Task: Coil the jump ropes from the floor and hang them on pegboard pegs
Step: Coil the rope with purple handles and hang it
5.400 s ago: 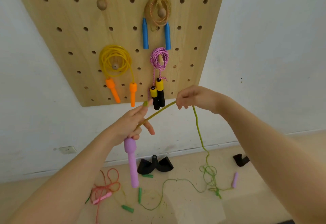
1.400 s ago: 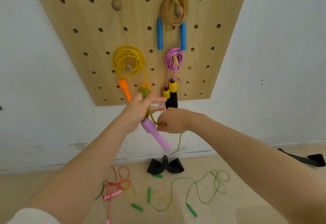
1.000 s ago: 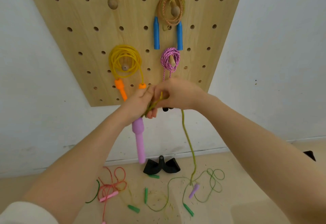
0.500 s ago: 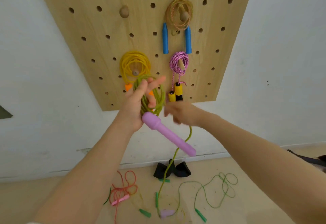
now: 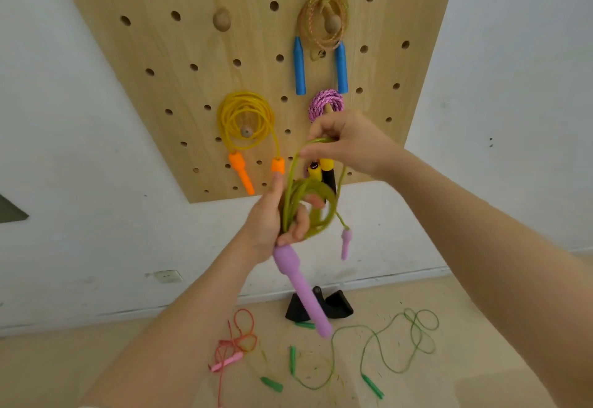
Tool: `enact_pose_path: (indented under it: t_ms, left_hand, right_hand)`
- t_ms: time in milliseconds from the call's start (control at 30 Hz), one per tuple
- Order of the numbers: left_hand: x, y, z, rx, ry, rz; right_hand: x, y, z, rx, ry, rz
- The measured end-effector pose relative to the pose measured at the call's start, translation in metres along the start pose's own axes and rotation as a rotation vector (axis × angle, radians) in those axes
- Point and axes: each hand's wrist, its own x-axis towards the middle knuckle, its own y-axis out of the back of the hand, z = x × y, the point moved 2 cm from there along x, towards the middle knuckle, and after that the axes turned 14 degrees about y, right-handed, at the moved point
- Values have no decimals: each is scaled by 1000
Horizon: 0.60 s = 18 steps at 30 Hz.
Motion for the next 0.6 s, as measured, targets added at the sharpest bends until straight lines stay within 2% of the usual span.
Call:
enact_pose_path:
  t_ms: [100,200,267,433,500,533,600]
  left_hand:
    - [-4,-27,17,-180,-74,-270]
    - [-4,-33,38,-162,-269,-342]
    - [0,-30,46,-133,-327,-220]
    - [21,-23,43,-85,-270,339]
    - [36,-28,32,83,-180,435]
    - [44,-31,23,204,-138,444]
    - [52,-41,7,450,-36,433]
  right_hand:
    - [-12,10,23,19,-95,139]
    - [-37,-2,41,17,-248,59]
    - [-51,-15,44,28,-362,-131]
    - [-68,-35,35,4,-541,-717]
    - [-74,-31,26,145,-648,-900]
    - [-75,-26,22,132,-644,-962]
    - [-73,-8,16,-27,-495,-955]
